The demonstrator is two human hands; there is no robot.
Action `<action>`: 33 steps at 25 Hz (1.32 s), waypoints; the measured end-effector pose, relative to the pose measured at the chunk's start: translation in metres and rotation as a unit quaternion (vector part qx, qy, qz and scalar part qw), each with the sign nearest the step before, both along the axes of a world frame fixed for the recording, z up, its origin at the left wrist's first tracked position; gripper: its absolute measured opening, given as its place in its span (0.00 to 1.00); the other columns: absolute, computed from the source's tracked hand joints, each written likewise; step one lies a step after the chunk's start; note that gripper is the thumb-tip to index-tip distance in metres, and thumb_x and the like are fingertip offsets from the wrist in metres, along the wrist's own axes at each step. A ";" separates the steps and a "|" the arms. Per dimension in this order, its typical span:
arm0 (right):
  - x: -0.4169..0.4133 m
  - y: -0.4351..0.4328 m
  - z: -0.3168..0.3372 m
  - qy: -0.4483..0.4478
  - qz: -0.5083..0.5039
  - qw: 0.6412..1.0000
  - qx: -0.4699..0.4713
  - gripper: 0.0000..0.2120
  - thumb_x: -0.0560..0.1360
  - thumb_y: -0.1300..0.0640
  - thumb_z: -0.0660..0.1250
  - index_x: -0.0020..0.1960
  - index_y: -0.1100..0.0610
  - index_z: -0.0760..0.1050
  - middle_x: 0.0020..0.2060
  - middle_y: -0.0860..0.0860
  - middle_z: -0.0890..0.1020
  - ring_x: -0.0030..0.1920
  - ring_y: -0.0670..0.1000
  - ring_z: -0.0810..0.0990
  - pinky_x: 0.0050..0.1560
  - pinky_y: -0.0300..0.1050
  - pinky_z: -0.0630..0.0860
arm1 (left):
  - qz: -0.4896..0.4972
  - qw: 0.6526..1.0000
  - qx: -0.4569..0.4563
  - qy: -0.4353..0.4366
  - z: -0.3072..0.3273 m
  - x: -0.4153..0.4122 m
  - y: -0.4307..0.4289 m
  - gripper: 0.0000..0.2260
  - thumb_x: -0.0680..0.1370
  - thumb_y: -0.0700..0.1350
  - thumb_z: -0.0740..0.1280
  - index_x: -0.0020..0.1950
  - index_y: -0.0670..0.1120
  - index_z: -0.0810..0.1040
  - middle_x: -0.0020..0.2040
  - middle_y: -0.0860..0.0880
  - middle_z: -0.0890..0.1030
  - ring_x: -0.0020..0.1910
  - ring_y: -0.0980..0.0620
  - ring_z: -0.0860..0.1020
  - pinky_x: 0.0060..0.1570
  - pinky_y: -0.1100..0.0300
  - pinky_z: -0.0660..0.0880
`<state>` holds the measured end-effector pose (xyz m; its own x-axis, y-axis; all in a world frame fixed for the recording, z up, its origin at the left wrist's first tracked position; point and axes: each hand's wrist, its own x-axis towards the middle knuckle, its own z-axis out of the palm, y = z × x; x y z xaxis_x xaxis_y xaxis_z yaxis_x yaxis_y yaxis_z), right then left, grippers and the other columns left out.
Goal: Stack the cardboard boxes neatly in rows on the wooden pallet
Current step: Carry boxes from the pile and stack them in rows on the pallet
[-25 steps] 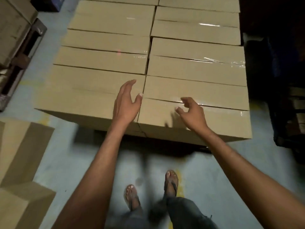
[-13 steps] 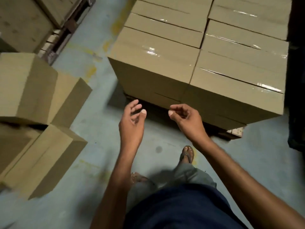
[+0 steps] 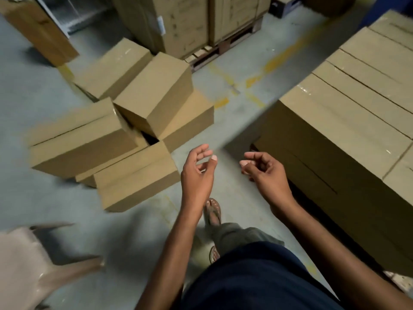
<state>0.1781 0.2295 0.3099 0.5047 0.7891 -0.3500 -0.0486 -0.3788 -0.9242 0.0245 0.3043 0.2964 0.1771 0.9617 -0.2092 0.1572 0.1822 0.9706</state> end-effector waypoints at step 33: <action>-0.432 0.774 -0.281 -0.417 0.528 0.738 -0.051 0.26 0.80 0.54 0.64 0.78 0.54 0.66 0.73 0.57 0.71 0.73 0.59 0.68 0.71 0.53 0.68 | 0.498 0.765 -0.376 -0.160 -0.270 -0.418 0.571 0.29 0.81 0.51 0.69 0.79 0.49 0.63 0.76 0.48 0.68 0.67 0.46 0.71 0.62 0.46 0.73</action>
